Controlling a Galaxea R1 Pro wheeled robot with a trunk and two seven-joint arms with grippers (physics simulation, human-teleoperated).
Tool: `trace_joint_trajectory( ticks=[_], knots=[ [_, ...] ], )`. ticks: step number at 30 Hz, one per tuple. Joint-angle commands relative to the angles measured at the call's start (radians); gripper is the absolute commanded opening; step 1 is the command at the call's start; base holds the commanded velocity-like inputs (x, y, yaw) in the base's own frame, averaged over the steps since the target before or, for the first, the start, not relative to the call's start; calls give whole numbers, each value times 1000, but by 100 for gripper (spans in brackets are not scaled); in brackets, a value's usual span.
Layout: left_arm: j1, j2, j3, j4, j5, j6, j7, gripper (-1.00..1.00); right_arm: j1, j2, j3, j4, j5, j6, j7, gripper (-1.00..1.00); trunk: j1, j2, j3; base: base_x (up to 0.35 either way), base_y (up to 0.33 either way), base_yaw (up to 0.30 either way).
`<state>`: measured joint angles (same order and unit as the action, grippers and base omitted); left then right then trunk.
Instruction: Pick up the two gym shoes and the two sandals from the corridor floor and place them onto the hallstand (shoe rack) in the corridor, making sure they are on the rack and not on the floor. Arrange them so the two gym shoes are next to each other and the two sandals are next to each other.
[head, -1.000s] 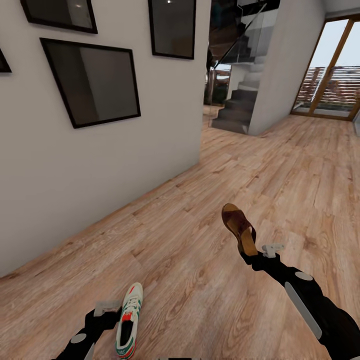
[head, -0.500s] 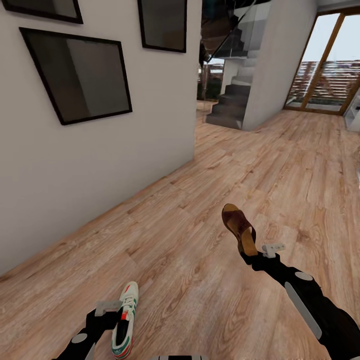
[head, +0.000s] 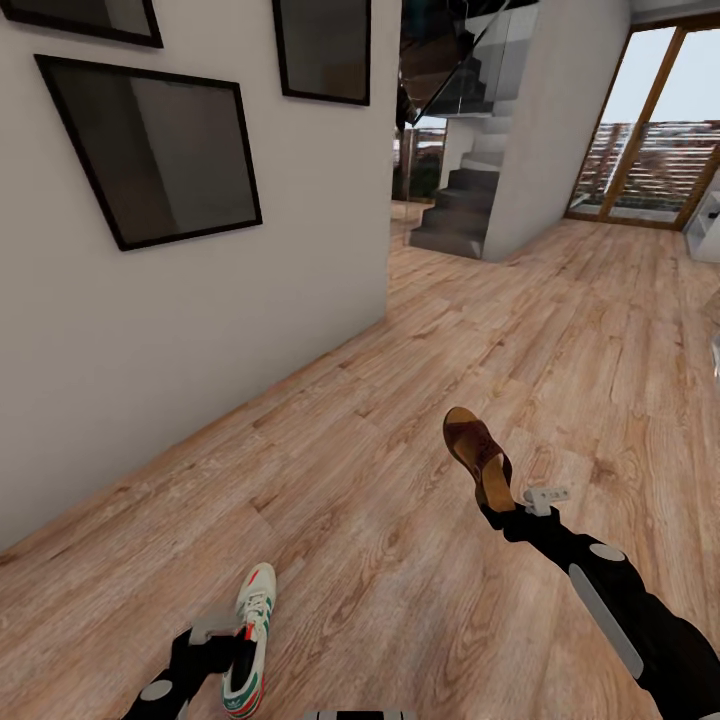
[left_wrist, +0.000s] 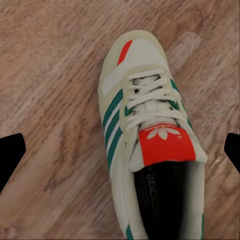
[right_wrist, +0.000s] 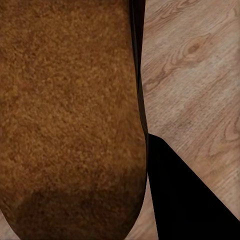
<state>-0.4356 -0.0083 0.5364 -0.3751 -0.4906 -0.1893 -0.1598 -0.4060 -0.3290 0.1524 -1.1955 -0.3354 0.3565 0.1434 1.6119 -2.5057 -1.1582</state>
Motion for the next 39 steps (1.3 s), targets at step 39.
trace_joint_trajectory(
  ticks=[39],
  knots=[
    [26, -11, 13, -1, -44, -82, 3, 100, 0, -1, -1, -1, -10, 6, 0, -100, 9, -5, -107, 0, 0, 0]
  ],
)
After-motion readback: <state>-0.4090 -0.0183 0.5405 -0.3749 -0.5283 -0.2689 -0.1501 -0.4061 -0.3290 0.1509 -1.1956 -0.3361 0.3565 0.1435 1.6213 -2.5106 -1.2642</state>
